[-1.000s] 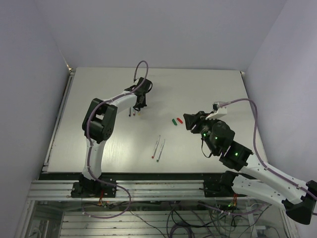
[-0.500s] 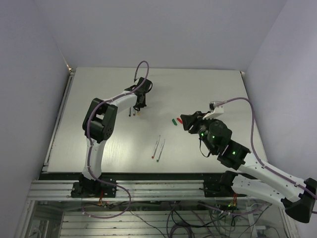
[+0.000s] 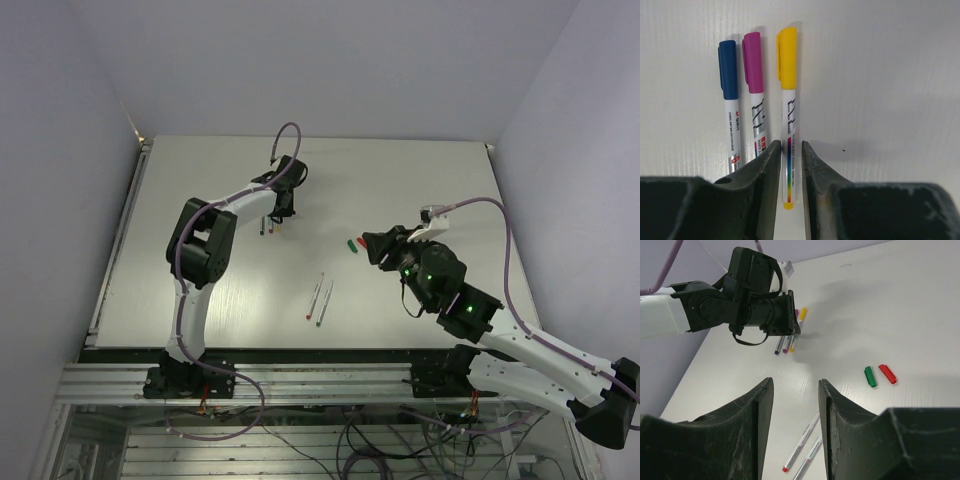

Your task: Insert the pens into the pen caps

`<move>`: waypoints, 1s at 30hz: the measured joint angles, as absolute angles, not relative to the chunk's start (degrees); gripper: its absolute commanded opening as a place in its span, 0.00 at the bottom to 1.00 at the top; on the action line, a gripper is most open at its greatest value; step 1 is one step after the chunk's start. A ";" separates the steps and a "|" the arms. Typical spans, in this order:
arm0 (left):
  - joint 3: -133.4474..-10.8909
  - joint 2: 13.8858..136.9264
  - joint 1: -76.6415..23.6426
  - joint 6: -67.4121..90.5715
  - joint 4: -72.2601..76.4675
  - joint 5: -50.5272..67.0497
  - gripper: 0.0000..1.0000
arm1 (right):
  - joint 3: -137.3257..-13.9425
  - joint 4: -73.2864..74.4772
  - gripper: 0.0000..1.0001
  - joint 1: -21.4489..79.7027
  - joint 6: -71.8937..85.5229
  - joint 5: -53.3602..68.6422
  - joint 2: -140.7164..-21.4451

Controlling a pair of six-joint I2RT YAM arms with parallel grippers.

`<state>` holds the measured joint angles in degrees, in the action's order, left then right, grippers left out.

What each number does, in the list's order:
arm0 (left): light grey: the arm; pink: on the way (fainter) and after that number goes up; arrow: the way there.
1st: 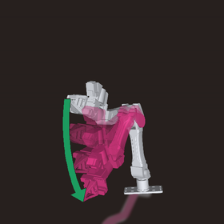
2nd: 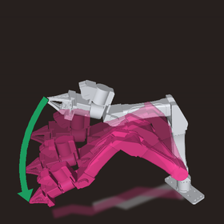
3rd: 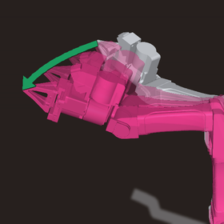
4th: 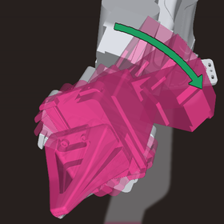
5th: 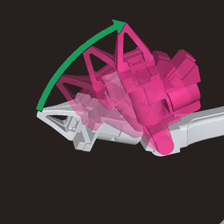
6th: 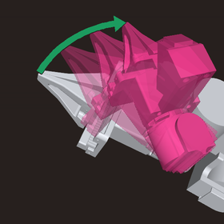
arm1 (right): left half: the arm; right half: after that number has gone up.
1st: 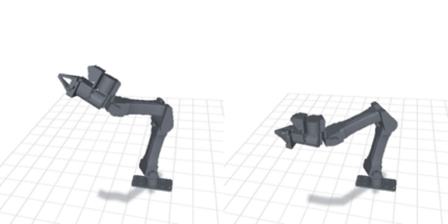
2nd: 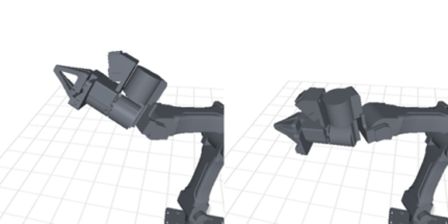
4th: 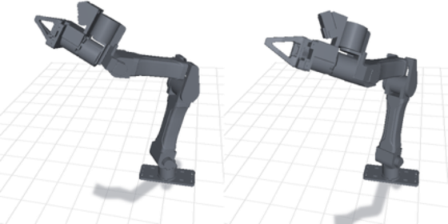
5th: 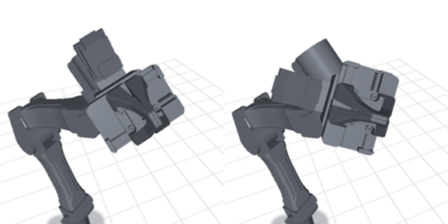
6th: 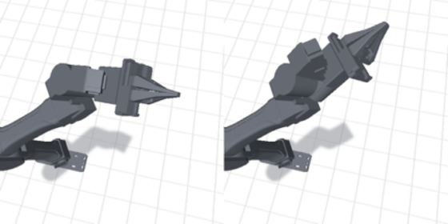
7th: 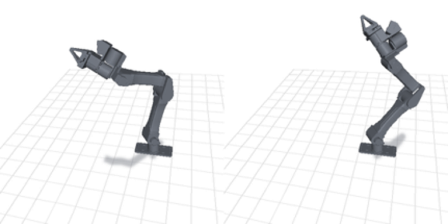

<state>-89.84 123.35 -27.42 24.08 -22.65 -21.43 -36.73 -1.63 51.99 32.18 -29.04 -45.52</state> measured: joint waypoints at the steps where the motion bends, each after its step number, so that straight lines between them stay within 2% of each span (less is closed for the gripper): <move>1: -89.84 123.26 -27.42 23.99 -22.65 -21.43 0.32 | -36.64 -1.87 0.40 51.99 32.16 -28.99 -45.52; 10: -89.82 117.19 -27.42 23.33 -22.98 -20.53 0.33 | -36.51 -2.76 0.44 51.99 32.12 -30.35 -46.37; 14: -88.64 111.96 -27.53 23.33 -22.55 -19.31 0.33 | -36.51 -3.07 0.55 51.96 32.47 -33.71 -46.78; 18: -83.40 105.10 -28.45 23.31 -20.97 -18.79 0.33 | -36.58 -3.03 0.61 51.09 33.08 -36.29 -47.35; 24: -73.01 95.70 -32.38 23.35 -20.34 -18.87 0.33 | -36.64 -2.72 0.53 46.33 34.46 -36.18 -48.01; 30: -64.73 88.40 -41.41 23.70 -20.97 -19.49 0.34 | -38.61 0.78 0.46 45.25 34.74 -39.48 -51.29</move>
<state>-64.73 88.40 -41.41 23.70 -20.97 -19.49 -38.61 0.78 45.25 34.74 -39.48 -51.29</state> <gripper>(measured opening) 0.330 0.483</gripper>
